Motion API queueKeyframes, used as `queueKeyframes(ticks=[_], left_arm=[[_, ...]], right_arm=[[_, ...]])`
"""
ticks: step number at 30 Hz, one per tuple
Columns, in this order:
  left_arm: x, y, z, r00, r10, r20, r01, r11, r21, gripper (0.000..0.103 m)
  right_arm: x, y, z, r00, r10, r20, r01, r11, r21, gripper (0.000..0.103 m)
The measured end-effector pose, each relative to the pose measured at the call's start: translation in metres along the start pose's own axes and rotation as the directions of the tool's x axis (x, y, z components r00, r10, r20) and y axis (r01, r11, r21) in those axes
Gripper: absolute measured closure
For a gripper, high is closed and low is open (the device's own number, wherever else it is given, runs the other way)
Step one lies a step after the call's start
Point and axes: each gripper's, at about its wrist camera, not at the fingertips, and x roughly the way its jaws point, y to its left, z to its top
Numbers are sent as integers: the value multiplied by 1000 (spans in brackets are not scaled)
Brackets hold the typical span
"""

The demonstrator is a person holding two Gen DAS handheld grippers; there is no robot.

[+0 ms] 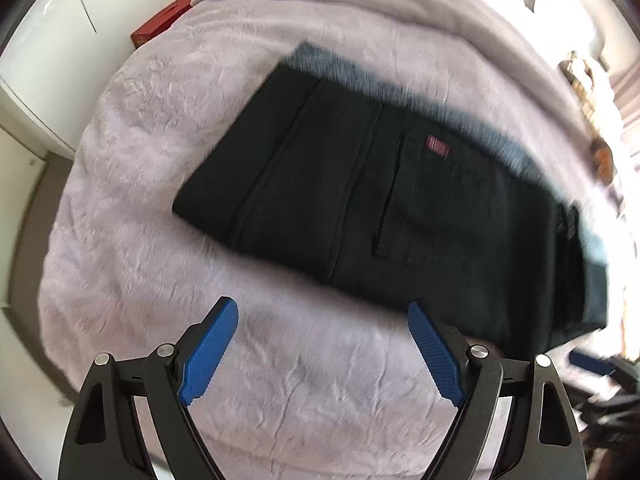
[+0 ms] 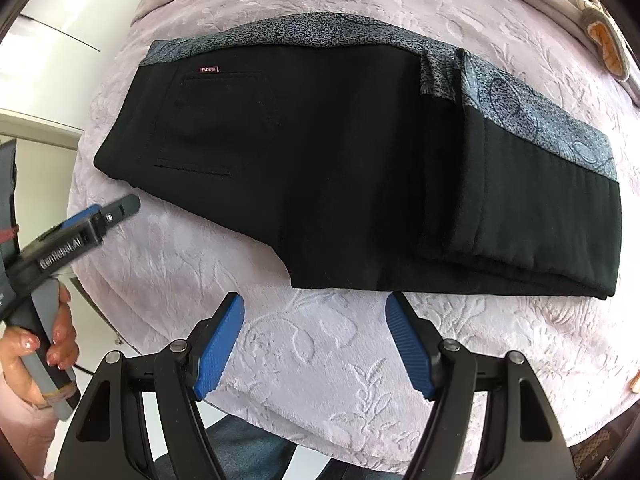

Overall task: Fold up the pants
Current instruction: 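Move both grippers toward the folded trouser end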

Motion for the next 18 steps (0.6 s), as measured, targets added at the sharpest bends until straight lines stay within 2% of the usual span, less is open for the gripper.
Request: queueKeyframes(ticks=[3, 6, 9, 12, 18], left_arm=[[-1, 23, 9, 994, -97, 48, 100, 992, -82, 15], [9, 43, 10, 983, -173, 57, 179, 973, -142, 15], [21, 54, 8, 975, -218, 50, 224, 959, -176, 15], [35, 59, 5, 952, -302, 57, 307, 927, -215, 15], [42, 63, 10, 926, -365, 101, 378, 882, -280, 15]], right_arm=[[-1, -1, -2, 1000, 6, 0, -6, 1000, 4, 26], [0, -4, -6, 1000, 10, -4, -10, 1000, 8, 26], [3, -5, -10, 1000, 11, -13, -11, 1000, 11, 26], [5, -8, -12, 1000, 12, -21, -11, 1000, 16, 26], [13, -10, -15, 999, 13, -41, -12, 1000, 24, 26]])
